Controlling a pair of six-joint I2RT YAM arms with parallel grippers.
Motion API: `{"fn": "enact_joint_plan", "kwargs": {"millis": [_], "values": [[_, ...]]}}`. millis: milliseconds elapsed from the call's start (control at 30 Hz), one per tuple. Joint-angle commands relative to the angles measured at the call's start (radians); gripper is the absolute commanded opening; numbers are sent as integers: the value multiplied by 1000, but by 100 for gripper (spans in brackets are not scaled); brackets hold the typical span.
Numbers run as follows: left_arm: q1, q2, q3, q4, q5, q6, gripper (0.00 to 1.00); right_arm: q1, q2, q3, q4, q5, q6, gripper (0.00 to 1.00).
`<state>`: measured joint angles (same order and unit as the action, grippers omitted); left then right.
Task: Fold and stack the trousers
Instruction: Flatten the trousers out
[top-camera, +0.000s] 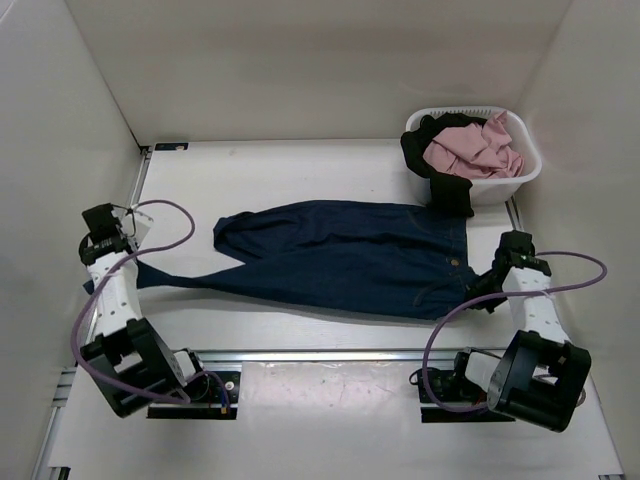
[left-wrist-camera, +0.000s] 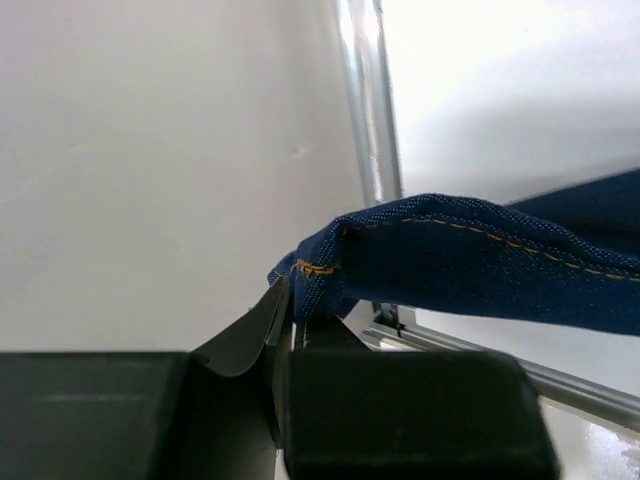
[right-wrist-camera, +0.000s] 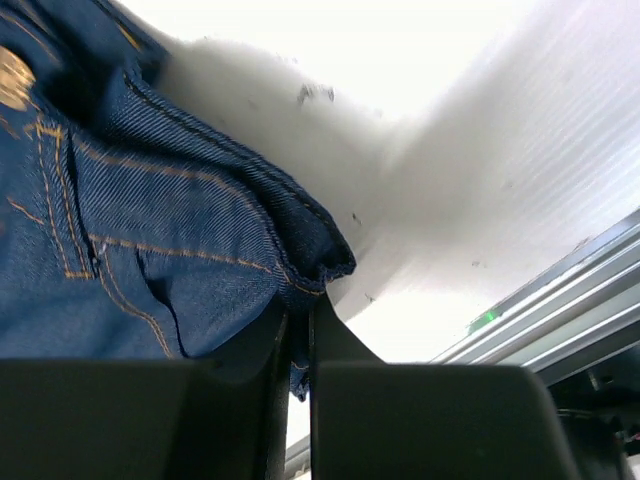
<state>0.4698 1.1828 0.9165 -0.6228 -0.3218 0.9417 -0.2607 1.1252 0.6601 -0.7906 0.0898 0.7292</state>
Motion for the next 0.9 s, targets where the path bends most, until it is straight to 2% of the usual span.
{"fn": "enact_joint_plan", "kwargs": {"millis": [0,133,267,400,433,567,600,667,800,867], "values": [[65,55,33,-8,65,58,14,-61,15,67,-30,33,-92,0],[122,80,44,-8,86,68,14,-132,24,96,-53,18,-149,0],[132,49,-25,-18,95,92,14,-190,35,49,-53,-91,-159,0],[157,-24,-166,-72,66,155,34,-242,35,-13,-53,-128,-168,0],[168,-25,-188,-72,50,164,53,-252,35,-23,-53,-128,-168,0],[243,-35,-179,-199,93,218,93,-285,35,-13,-53,-150,-201,0],[253,-35,-154,-284,152,218,95,-285,47,1,-53,-150,-211,0],[263,-22,-61,-330,210,201,95,-285,59,12,-62,-150,-220,0],[263,75,123,-385,331,62,85,-285,77,12,-62,-163,-220,0],[263,150,211,-385,400,17,85,-285,87,12,-53,-173,-220,0]]}}
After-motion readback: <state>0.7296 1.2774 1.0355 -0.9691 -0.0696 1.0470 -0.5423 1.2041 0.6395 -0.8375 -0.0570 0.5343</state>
